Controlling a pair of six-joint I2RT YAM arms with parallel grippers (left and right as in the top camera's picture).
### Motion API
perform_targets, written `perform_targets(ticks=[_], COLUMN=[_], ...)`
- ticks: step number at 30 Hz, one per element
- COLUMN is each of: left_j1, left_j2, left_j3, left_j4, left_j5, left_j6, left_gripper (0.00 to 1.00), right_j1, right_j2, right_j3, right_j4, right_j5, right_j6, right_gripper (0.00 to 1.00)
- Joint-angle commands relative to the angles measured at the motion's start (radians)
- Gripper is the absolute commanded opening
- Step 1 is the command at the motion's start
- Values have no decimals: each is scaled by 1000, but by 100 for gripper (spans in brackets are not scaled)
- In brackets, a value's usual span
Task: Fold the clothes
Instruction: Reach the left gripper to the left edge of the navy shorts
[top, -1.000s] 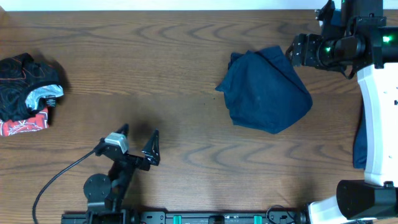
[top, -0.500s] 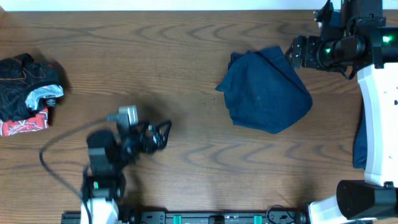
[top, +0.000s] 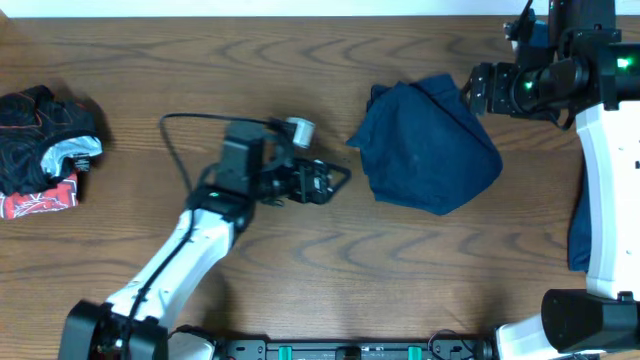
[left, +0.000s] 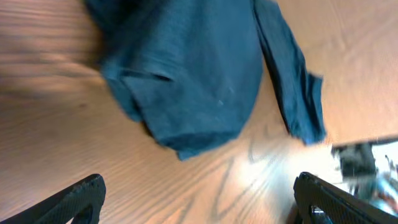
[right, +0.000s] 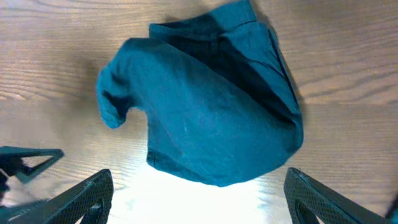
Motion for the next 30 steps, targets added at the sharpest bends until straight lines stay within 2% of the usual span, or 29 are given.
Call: perform_targets(ticks=[1,10,16,19,24,28,30], left_j1=[-46,-55,-55,-55,-55,-55,-56], left_j2=[27,199,338,358,353,356,358], left_j3=[45,182,417,500,523,522,522], left_j4=[2,-65,-360,-454,-438,-378,-356], left_j5=[-43,-47,-97,-98,-98,-3,-3], left_j6=[59,98,231,305,377,436,437], left_gripper=[98,98,98,98,98,98,98], right_j1=[-25,-35,-35,-35,-35,-35,-35], right_j2=[2,2,2,2,2,2,2], right_j3=[1,1,1,1,1,1,1], right_j4=[-7,-42,-75,-79,-90,-101,-105], right_j5=[1,1,0,-3,-3,-3,-3], right_j6=[-30,-37,-49,-52,-62,-63,-63], right_gripper=[85,85,83,84,84,85,85])
